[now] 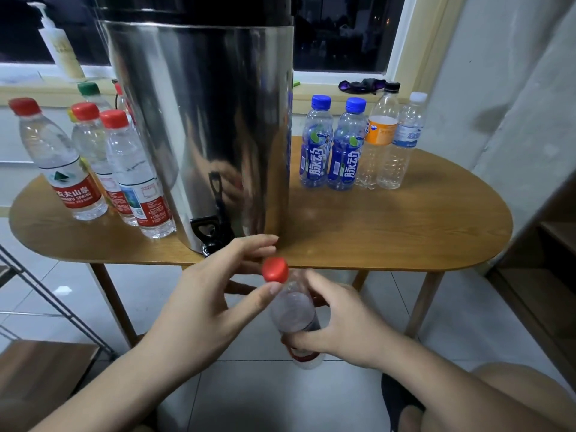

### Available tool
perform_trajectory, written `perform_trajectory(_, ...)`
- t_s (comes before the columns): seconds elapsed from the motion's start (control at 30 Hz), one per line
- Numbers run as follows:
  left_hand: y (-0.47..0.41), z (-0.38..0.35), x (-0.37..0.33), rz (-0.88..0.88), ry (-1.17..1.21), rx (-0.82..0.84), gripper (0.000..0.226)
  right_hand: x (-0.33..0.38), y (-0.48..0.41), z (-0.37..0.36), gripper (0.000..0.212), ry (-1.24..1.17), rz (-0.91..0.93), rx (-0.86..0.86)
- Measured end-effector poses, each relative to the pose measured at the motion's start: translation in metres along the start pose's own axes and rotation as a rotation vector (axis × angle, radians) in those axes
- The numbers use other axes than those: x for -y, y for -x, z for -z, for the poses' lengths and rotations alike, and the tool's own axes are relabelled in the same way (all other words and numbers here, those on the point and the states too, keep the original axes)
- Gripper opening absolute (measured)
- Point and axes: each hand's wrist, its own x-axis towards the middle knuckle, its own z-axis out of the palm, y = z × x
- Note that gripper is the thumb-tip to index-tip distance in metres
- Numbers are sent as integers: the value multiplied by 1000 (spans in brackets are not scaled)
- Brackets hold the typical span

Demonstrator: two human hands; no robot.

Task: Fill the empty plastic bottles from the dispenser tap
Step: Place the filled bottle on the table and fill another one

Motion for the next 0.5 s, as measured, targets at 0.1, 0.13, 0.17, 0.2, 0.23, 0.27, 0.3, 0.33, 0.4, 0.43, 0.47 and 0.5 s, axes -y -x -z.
perform_trajectory(0.1,-1,13,0,-148,-105,89,31,-4,1,0,78,70,9,31)
perform_trajectory(0.13,-1,17,1,-157,-120,124,29,-5,1,0,78,76,8,40)
perform_trajectory(0.17,-1,20,4,-156,-129,147,29,-5,1,0,78,87,7,51)
perform_trajectory(0.2,0,23,6,-153,-141,161,28,-4,2,0,80,106,10,57)
perform_trajectory(0.23,0,25,8,-147,-158,167,28,-4,1,0,82,123,17,56)
perform_trajectory(0.27,1,25,9,-137,-179,169,27,-3,1,-1,84,127,22,53)
perform_trajectory(0.3,2,24,10,-130,-197,162,25,-2,1,-3,85,122,24,50)
perform_trajectory(0.33,3,23,10,-123,-216,147,22,-1,0,-5,86,121,27,41)
perform_trajectory(0.4,5,23,9,-99,-252,102,17,0,0,-10,86,135,48,-2)
perform_trajectory(0.43,6,24,9,-88,-263,84,16,1,0,-12,84,141,60,-25)
perform_trajectory(0.47,7,25,9,-83,-279,74,17,2,0,-13,82,150,72,-43)
perform_trajectory(0.5,9,25,9,-79,-305,72,20,2,0,-15,81,160,81,-51)
